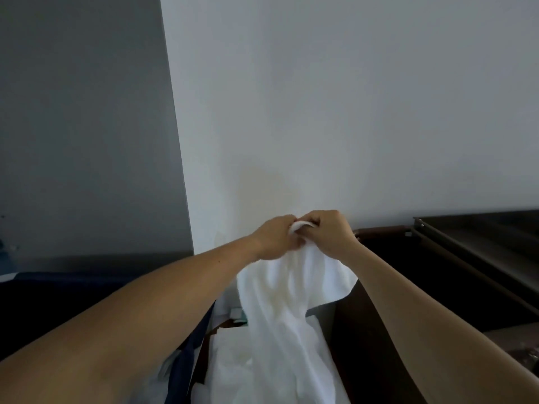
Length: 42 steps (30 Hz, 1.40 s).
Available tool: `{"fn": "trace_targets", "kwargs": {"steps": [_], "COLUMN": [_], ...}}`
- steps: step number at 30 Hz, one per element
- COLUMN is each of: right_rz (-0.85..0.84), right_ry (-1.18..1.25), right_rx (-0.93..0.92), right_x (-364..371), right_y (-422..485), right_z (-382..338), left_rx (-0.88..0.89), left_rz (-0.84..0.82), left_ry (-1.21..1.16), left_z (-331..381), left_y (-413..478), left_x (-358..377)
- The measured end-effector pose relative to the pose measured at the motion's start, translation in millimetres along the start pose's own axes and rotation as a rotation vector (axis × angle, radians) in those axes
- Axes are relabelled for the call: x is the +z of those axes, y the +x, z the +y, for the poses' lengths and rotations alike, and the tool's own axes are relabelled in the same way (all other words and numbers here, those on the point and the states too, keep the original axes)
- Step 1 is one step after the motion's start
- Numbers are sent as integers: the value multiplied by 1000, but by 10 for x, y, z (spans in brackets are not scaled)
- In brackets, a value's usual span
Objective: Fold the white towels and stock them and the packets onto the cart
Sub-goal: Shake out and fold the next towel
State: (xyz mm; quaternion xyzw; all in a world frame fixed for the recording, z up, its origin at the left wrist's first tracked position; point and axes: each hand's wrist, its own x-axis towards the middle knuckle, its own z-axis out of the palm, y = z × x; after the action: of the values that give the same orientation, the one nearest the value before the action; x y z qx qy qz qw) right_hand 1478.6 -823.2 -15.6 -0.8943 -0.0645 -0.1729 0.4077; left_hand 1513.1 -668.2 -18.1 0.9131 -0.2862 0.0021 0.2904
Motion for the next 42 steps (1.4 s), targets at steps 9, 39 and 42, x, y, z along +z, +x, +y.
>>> {"fn": "trace_targets", "kwargs": {"steps": [9,39,42], "right_rz": [103,152,-114], "right_ry": [9,-406,-445], "right_rx": [212,164,129], "right_x": [-254,-319,-241], "right_y": [-39,347,292], "right_z": [326,123,91], "left_rx": [-137,-340,-304], "left_rz": [380,92,117], "left_ry": [-72,-446,-362], "left_z": [-338,-993,-926], "left_y": [147,-346,-284], "left_x": [-506,38,-70]}}
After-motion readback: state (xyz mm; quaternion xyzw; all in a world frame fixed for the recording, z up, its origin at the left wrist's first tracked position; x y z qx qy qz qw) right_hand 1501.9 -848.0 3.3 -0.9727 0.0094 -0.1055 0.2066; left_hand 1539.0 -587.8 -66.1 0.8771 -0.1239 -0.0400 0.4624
